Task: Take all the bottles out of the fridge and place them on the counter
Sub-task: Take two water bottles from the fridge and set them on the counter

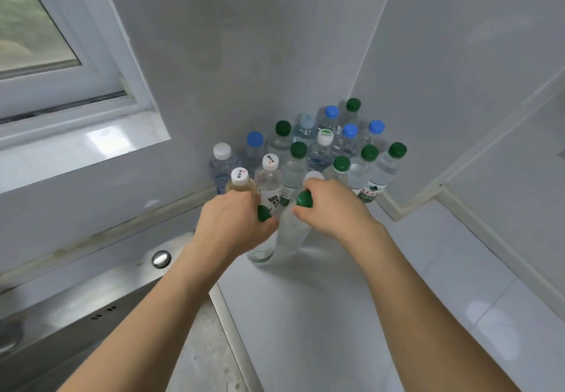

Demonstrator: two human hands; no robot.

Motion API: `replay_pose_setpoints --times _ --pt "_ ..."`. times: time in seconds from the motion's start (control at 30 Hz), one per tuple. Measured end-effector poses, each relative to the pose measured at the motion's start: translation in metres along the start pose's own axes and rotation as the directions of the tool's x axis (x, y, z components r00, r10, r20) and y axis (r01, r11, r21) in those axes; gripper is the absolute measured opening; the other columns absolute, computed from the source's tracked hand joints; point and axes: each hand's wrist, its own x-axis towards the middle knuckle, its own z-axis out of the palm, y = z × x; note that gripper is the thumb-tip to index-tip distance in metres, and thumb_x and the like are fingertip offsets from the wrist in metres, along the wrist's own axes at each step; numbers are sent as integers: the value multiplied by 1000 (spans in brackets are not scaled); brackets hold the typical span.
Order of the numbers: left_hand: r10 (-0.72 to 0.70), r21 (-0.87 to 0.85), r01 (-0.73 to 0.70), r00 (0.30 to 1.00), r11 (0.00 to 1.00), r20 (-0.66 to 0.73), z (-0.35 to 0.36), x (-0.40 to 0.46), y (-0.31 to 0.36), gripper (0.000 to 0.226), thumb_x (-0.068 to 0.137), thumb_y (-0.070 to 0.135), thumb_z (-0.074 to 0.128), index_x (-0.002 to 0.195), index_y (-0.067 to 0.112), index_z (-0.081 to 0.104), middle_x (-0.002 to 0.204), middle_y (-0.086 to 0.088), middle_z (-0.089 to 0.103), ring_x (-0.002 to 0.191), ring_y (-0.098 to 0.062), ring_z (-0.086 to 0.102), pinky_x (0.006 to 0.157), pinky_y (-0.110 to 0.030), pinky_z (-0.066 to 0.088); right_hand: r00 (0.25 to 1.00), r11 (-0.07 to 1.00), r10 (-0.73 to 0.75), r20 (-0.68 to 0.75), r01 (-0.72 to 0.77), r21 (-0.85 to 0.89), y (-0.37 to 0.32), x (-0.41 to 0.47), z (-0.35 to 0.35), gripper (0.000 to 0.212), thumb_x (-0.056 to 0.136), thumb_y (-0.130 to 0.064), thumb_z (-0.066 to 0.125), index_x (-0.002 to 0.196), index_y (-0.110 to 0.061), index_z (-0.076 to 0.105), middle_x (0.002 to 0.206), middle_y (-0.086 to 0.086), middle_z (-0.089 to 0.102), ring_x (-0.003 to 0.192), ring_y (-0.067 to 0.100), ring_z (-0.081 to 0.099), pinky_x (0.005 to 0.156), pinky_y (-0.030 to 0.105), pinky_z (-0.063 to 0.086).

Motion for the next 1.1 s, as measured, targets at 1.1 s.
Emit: replay_pose_setpoints --times 1.1 --pt "161 55 -152 951 987 -264 -6 -11 19 48 91 47 55 123 11 47 122 -8 53 101 -30 54 74 -37 50 983 973 77 -165 -38 227 15 -73 1 63 89 -35 62 143 -19 35 142 6 47 127 25 46 100 36 42"
